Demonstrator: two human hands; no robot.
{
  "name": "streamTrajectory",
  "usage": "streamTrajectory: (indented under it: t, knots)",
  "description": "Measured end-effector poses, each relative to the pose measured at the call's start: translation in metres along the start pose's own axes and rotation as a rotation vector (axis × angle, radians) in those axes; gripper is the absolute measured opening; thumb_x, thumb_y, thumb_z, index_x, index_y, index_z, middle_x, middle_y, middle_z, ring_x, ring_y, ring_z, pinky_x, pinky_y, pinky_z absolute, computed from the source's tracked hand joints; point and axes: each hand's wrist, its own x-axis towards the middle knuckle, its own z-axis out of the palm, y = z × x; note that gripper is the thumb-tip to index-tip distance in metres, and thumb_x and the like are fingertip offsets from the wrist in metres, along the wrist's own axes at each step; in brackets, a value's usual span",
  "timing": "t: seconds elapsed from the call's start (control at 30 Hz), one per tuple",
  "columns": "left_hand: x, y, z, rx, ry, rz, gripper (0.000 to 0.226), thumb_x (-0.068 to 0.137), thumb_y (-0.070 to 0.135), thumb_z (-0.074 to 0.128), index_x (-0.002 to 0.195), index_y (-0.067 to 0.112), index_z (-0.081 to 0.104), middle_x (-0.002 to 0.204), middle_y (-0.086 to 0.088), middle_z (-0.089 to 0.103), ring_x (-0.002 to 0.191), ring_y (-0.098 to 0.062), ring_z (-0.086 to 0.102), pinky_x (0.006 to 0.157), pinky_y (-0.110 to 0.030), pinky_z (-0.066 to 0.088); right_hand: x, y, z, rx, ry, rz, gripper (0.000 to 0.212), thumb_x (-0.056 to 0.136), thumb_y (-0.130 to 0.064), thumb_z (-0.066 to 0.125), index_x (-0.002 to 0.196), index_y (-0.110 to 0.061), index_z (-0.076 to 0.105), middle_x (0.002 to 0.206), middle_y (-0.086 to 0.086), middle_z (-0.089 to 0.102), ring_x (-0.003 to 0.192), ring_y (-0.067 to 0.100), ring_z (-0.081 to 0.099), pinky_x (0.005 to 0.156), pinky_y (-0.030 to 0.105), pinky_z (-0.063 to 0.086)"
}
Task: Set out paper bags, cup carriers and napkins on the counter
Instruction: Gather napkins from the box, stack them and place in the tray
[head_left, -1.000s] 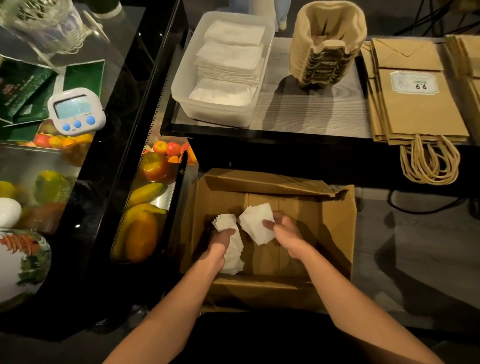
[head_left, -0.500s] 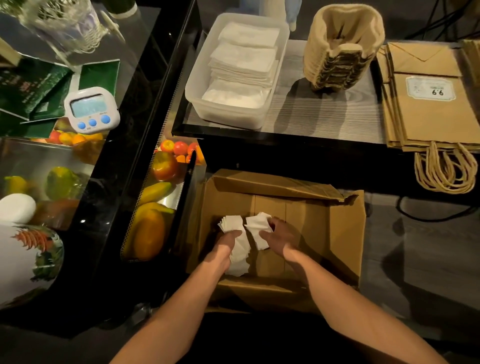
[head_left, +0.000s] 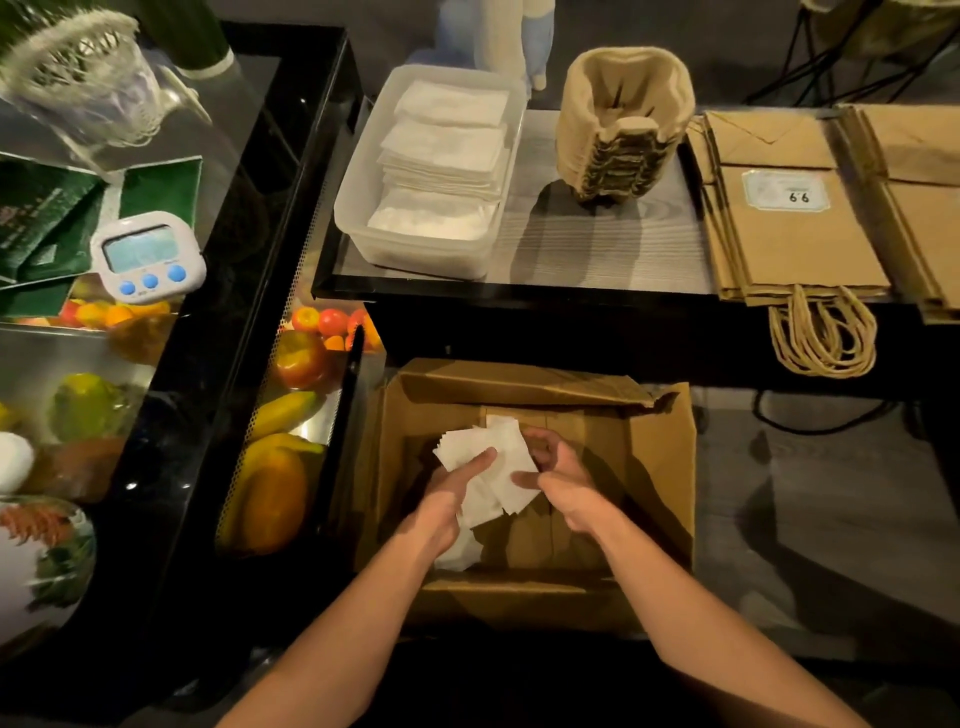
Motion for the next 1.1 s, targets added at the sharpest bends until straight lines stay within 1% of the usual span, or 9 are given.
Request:
streamTrajectory:
  t: [0.17,0.3,0.43,0.57,0.73,0.83,0.9,0.97,1.1]
  knots:
    - [0.003,-0.001,0.002,0.075,0.098,0.076,0.052,0.078,0.014,0.087,0.125,0.018,0.065,0.119,-0.009,0.072,0.114,-0.031,0.066,0.104,-0.056,0.051,-0.013,-0.002,0.000,-0.167,0.052,-0.124,0.039,0.092,-0.025,0.073,0.122,-0.034,0.049,0.118,-0.015,0.057,0.115,0.009,0.056,0.069,0.015,0.044]
    - [0.000,-0.001,0.000,0.137,0.130,0.139,0.058,0.076,0.021,0.090,0.126,0.021,0.060,0.124,-0.004,0.066,0.117,-0.025,0.059,0.109,-0.050,0.046,-0.019,-0.009,-0.001,-0.384,0.028,-0.192,0.022,0.097,-0.036,0.065,0.115,-0.031,0.054,0.120,-0.009,0.058,0.100,0.002,0.058,0.061,0.011,0.047]
    - [-0.005,0.000,-0.006,0.175,0.005,0.203,0.060,0.076,0.016,0.088,0.129,0.023,0.063,0.125,-0.003,0.070,0.121,-0.024,0.060,0.107,-0.046,0.048,-0.019,-0.013,0.005,-0.494,-0.046,-0.167,0.025,0.097,-0.032,0.066,0.117,-0.043,0.056,0.136,-0.009,0.053,0.122,0.016,0.054,0.088,0.027,0.055]
    - [-0.005,-0.001,-0.012,0.182,-0.046,0.218,0.058,0.072,0.003,0.088,0.124,0.021,0.069,0.119,-0.004,0.074,0.119,-0.028,0.064,0.105,-0.053,0.051,-0.022,-0.017,0.009,-0.501,-0.023,-0.165,0.010,0.100,-0.033,0.062,0.107,-0.038,0.056,0.128,-0.008,0.055,0.116,0.016,0.056,0.088,0.029,0.055]
    - [-0.002,-0.002,-0.011,0.172,0.004,0.204,0.063,0.066,0.012,0.094,0.123,0.019,0.068,0.123,-0.004,0.072,0.122,-0.028,0.062,0.108,-0.053,0.048,-0.026,-0.012,0.008,-0.898,0.160,-0.505,0.018,0.099,-0.039,0.061,0.111,-0.025,0.063,0.126,-0.008,0.042,0.119,0.009,0.041,0.089,0.019,0.040]
    - [-0.001,0.000,-0.008,0.188,0.038,0.205,0.055,0.070,0.007,0.091,0.120,0.015,0.070,0.118,-0.003,0.073,0.118,-0.025,0.063,0.098,-0.039,0.052,-0.025,-0.013,0.006,-0.982,0.066,-0.605,0.020,0.101,-0.034,0.060,0.116,-0.021,0.062,0.125,-0.005,0.049,0.121,0.014,0.044,0.102,0.027,0.039]
    - [-0.002,0.002,-0.007,0.189,0.055,0.213,0.055,0.072,0.005,0.090,0.122,0.012,0.068,0.118,-0.003,0.072,0.114,-0.020,0.062,0.081,-0.027,0.049,-0.028,-0.018,0.006,-0.945,0.032,-0.568,0.021,0.100,-0.035,0.061,0.118,-0.023,0.058,0.123,-0.007,0.054,0.119,0.013,0.048,0.104,0.029,0.039]
    - [-0.002,0.003,-0.006,0.205,0.065,0.227,0.057,0.073,0.005,0.089,0.124,0.012,0.066,0.118,-0.002,0.071,0.110,-0.018,0.063,0.075,-0.024,0.047,-0.031,-0.024,0.008,-0.709,-0.025,-0.424,0.025,0.098,-0.038,0.063,0.120,-0.030,0.053,0.118,-0.012,0.058,0.109,0.007,0.053,0.090,0.023,0.046]
    - [0.000,0.004,-0.007,0.212,0.077,0.213,0.060,0.070,0.001,0.089,0.124,0.013,0.066,0.117,-0.005,0.072,0.110,-0.024,0.065,0.090,-0.037,0.055,-0.028,-0.033,0.014,-0.289,-0.049,-0.302,0.027,0.097,-0.017,0.067,0.116,-0.033,0.058,0.111,-0.006,0.065,0.103,0.008,0.062,0.069,0.011,0.048]
